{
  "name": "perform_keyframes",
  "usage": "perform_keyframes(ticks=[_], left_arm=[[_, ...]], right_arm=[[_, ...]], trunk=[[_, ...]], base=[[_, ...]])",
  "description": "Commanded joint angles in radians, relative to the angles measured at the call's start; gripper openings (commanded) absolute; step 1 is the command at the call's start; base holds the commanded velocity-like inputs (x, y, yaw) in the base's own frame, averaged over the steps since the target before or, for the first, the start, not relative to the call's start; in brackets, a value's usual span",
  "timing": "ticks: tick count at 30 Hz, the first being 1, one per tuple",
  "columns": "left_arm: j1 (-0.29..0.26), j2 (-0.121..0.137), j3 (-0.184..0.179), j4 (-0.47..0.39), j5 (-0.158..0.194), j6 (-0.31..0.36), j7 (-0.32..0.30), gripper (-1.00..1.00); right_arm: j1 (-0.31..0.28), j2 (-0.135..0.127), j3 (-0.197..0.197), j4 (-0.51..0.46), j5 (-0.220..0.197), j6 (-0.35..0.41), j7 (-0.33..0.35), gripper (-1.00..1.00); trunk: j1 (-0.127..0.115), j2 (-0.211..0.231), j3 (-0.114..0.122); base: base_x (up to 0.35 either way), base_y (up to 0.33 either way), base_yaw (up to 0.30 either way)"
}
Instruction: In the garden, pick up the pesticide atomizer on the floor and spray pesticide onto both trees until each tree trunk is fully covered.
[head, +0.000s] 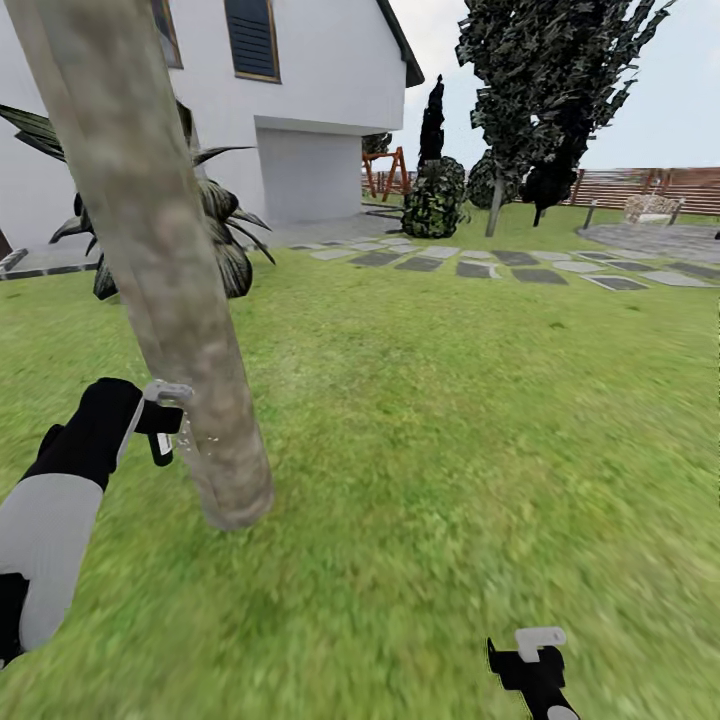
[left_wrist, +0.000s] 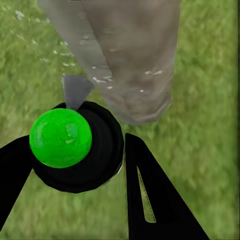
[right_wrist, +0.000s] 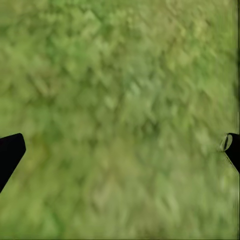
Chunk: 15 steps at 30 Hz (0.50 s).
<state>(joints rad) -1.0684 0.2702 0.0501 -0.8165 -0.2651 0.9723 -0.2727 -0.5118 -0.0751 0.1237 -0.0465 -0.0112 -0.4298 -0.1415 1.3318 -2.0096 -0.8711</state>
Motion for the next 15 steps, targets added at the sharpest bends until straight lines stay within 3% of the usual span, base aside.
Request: perform_keyframes(ticks=[1,10,15], left_arm=[[-0.001,0.000,0.002,-0.001,-0.011,0.003,-0.010,-1.00],[-0.003,0.003,0.004,-0.001,-0.013,0.003,-0.009,-1.00],[-0.004,0.001,0.004,-0.001,-0.013,0.003,-0.009,-1.00]], right_arm=[[-0.001,0.000,0.008,0.001,-0.001,-0.001,-0.006,1.00],[-0.001,0.000,0.008,0.001,-0.001,-0.001,-0.005,1.00],[-0.001,0.001,0.008,0.001,-0.001,-0.001,-0.004,1.00]], trunk=[[0.000,0.000,-0.001],[0.000,0.000,-0.001],[0.000,0.000,-0.001]], base=[[0.000,-0.274,0.000],[0.000,-0.274,0.005],[0.000,-0.275,0.219]])
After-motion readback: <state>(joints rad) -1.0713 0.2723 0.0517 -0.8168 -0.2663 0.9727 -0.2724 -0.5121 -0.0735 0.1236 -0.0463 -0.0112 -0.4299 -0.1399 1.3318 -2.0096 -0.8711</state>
